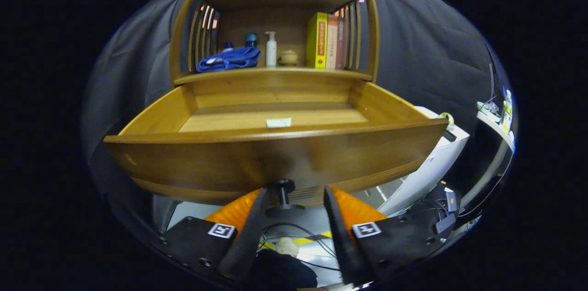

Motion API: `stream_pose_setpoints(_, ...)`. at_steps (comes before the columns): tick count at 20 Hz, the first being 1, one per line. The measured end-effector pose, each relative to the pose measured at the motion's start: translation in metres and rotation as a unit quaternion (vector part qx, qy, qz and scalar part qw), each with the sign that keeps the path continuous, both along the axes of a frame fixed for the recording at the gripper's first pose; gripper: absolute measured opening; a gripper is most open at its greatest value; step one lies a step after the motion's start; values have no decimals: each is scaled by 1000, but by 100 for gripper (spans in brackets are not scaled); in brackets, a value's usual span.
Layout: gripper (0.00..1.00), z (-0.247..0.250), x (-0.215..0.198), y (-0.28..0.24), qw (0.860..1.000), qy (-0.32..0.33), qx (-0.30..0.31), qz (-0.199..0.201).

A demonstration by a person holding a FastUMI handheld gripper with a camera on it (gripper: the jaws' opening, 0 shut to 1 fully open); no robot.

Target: Pull open the drawer, take out the items inside it, and place them on the countertop above the cabinet.

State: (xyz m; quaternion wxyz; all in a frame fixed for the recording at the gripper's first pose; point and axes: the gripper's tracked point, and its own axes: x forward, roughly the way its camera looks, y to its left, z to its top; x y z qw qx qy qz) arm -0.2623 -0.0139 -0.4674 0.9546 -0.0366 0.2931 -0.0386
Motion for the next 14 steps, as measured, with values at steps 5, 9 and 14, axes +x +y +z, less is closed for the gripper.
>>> stream_pose_setpoints(5,98,40,1,-6,999,-39,7,-8)
stream_pose_setpoints(9,99,95,16,-24,996,-86,-5,-20)
stream_pose_setpoints(14,99,150,42,-28,993,-114,-27,4)
